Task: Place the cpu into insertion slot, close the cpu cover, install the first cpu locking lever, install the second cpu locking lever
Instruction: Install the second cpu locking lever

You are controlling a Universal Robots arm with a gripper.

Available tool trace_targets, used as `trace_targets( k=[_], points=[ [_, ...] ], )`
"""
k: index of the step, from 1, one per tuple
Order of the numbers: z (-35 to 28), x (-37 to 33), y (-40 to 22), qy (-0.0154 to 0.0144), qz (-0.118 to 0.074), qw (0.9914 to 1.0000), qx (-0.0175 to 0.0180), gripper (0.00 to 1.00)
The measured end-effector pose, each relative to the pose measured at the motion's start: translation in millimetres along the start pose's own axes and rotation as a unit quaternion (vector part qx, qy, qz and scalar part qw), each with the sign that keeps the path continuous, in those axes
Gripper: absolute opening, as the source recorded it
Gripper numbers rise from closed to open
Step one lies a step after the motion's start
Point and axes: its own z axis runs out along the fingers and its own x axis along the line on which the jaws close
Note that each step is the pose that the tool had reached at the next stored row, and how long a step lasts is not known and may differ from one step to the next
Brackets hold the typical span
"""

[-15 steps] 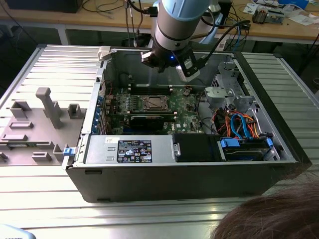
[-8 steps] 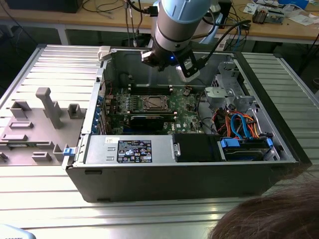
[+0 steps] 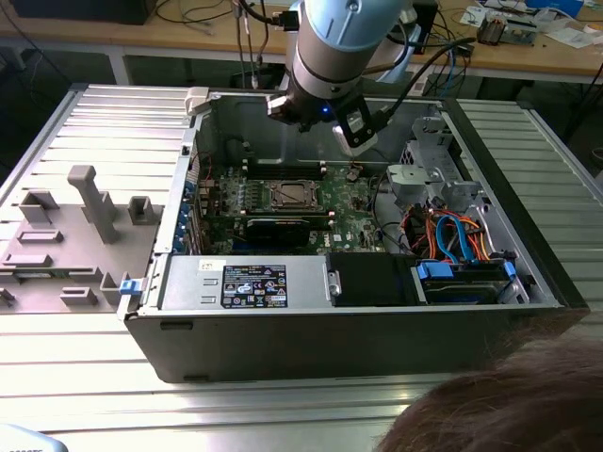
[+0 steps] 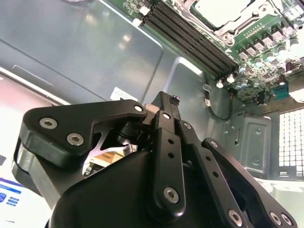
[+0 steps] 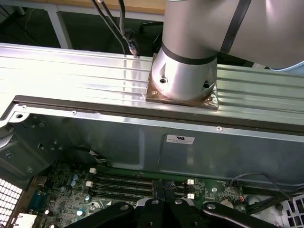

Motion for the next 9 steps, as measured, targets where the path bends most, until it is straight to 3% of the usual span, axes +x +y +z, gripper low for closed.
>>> trace_targets(
  k=[3, 9],
  points=[
    [-0.5, 0.1, -0.7, -0.0007, 0.0, 0.99998, -0.0063, 0.11],
    [-1.2, 0.2, -1.7, -0.0017, -0.001, 0.99988, -0.0154, 0.11]
  ],
)
